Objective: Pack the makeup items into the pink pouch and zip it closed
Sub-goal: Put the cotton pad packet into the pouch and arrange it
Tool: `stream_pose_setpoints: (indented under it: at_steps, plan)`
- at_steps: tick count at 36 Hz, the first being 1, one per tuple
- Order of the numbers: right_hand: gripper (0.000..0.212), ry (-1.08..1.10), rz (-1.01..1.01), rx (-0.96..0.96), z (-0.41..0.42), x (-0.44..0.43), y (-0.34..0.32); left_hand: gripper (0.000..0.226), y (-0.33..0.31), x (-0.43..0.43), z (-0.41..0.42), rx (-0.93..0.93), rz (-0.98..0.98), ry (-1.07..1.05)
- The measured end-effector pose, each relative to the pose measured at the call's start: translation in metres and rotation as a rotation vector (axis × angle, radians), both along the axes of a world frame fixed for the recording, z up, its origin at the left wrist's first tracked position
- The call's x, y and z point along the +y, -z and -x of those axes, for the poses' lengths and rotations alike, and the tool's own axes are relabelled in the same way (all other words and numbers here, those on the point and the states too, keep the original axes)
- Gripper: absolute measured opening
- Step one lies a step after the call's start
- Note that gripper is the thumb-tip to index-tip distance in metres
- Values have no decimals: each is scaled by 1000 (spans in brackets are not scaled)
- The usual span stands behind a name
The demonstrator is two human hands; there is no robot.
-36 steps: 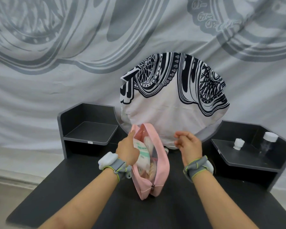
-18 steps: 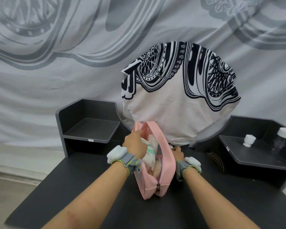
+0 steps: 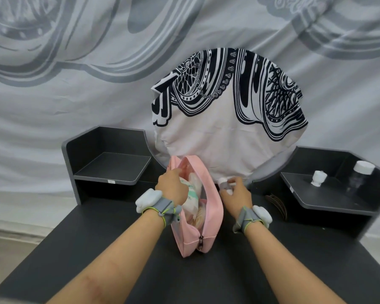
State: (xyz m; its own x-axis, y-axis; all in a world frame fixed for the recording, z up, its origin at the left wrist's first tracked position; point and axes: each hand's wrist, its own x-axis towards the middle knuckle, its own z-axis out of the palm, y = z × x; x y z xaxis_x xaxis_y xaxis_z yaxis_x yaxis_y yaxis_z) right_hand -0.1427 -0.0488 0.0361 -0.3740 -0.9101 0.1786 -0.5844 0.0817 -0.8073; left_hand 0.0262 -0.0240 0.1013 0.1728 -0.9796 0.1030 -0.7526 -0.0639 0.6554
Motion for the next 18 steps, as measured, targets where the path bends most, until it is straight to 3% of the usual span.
stream_pose_setpoints:
  at_steps: [6, 11, 18]
  plan:
    - [29, -51, 160, -135, -7, 18, -44, 46, 2, -1, 5, 14, 8, -74]
    - [29, -145, 210, -113, -25, 24, -67, 44, 4, -2, 6, 8, 18, -89]
    - [28, -154, 292, 192, -59, 29, -77, 32, 12, -3, 2, 2, 109, -20]
